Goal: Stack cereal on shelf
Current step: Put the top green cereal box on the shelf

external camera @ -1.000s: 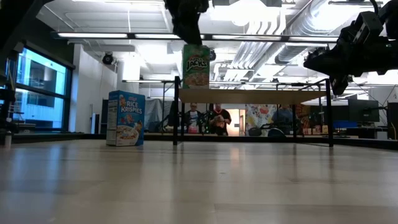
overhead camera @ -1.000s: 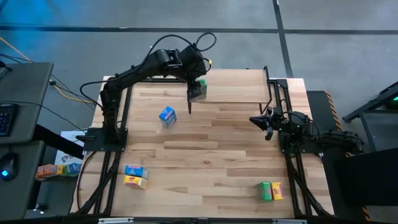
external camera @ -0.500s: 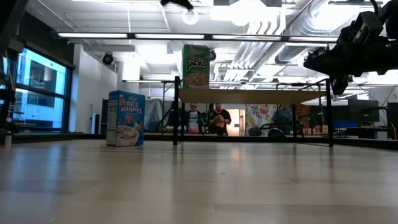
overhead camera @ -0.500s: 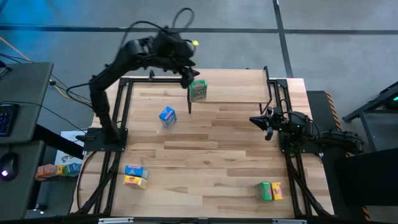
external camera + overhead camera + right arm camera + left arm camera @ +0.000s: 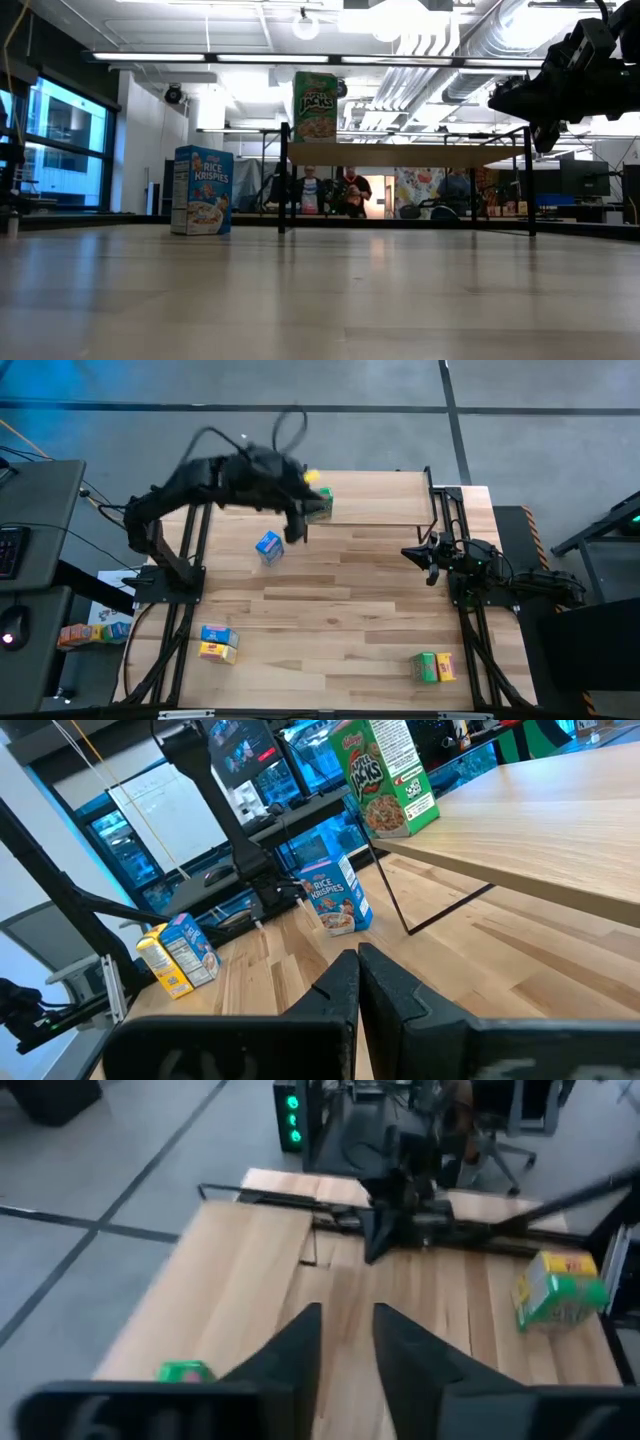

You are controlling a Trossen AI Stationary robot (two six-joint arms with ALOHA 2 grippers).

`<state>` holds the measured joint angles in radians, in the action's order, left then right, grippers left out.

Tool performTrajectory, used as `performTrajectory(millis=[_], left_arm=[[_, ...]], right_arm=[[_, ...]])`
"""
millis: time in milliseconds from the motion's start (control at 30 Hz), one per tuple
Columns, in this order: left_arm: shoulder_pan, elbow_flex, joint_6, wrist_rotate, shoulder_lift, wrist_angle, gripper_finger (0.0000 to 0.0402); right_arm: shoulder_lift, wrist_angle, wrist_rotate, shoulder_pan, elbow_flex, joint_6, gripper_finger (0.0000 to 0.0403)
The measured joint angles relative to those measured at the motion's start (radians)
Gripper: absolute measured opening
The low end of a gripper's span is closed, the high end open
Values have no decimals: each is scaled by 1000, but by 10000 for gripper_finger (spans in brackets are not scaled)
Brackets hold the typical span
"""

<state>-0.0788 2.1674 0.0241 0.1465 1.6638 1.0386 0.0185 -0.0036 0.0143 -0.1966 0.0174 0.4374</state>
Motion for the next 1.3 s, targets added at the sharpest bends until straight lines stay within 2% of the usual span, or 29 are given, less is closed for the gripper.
performTrajectory(millis=[133,267,333,433,567,833,1100,1300], left_arm=[[41,-321,43,28,-130,-267,9],[79,-704,77,32,-273,-590,9],[103,-855,79,95,-308,-696,5],[136,-993,94,262,-321,-773,1],[143,-1047,191,425,-249,-809,1],[86,-1046,230,518,-101,-881,0],[3,-1046,237,526,-86,-894,0],[-61,-1046,255,464,-85,-914,0]], right_arm=[[2,0,0,0,0,0,0],[6,1,0,0,0,0,0],[8,1,0,0,0,0,0],[8,0,0,0,0,0,0],[8,0,0,0,0,0,0],[8,0,0,0,0,0,0],[8,0,0,0,0,0,0],[8,0,0,0,0,0,0]])
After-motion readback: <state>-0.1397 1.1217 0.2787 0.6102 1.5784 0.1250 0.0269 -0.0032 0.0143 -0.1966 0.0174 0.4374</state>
